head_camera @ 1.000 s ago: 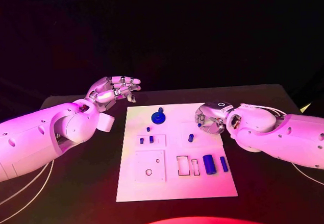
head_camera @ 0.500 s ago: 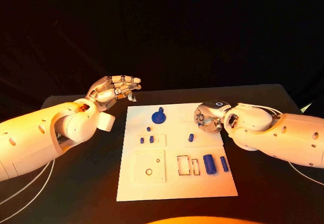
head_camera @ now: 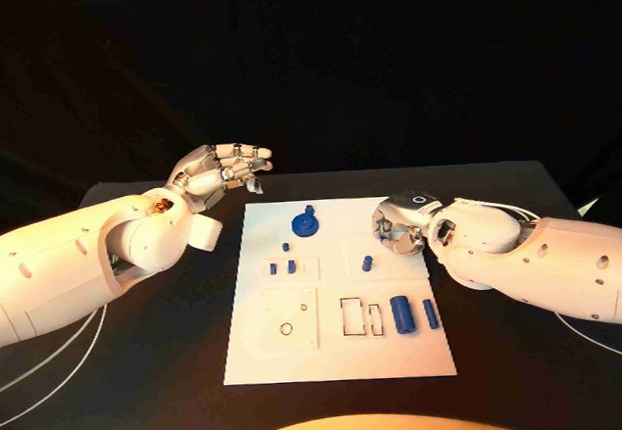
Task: Assemble the parts on the task board
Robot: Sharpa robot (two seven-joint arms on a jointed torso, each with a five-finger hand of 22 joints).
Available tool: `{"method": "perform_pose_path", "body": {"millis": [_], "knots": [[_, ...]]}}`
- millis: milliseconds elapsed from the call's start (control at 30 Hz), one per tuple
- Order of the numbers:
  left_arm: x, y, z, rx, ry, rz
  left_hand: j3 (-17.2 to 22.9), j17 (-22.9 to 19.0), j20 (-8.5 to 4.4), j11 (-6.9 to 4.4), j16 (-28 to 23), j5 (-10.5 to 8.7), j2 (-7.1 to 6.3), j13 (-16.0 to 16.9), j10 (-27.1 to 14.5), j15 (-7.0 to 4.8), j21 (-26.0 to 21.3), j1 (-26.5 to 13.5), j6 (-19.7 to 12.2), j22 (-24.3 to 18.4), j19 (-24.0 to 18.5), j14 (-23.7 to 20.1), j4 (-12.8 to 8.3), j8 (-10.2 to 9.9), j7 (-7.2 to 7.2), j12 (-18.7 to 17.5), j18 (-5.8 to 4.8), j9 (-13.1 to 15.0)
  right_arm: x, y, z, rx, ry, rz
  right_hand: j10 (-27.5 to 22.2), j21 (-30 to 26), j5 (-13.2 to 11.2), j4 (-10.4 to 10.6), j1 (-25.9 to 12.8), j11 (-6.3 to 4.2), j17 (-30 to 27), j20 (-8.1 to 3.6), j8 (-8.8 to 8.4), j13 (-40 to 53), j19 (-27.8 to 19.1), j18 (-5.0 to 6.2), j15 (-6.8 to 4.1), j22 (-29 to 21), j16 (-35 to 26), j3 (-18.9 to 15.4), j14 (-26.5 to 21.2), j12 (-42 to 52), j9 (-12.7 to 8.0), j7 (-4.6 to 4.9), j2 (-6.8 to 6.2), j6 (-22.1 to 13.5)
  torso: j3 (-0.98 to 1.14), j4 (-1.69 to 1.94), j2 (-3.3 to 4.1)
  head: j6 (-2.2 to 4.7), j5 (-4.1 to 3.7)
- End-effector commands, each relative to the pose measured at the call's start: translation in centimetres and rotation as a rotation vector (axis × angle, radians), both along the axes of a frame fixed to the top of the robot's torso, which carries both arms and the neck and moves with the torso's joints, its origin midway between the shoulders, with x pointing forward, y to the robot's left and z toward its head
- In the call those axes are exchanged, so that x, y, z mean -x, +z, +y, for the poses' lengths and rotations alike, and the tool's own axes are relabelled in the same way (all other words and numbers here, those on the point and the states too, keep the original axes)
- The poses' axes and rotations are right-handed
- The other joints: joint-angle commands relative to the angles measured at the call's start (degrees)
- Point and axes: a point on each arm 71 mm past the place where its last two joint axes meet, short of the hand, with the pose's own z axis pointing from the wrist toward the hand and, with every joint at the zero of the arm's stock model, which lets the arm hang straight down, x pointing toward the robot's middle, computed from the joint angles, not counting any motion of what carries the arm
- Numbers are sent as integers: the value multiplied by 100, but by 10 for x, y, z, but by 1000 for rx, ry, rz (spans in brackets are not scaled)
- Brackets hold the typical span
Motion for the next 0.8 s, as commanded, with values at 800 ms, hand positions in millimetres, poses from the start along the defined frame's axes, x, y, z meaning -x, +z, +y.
{"method": "perform_pose_path", "body": {"millis": [800], "knots": [[0,2,-1,9,18,-14,-60,-20,17,56,-45,-14,7,-25,-36,28,-77,76,-135,-42,82,-18,11,-23,66,6,33,-42,11,8,-3,-81,5,-120,356,186,37,-268,-36,-114,-41,-89,54,30,44,-89,-105,626,-57,143,278,-82,79,-46,88,184,1,-8,4,14,7]]}}
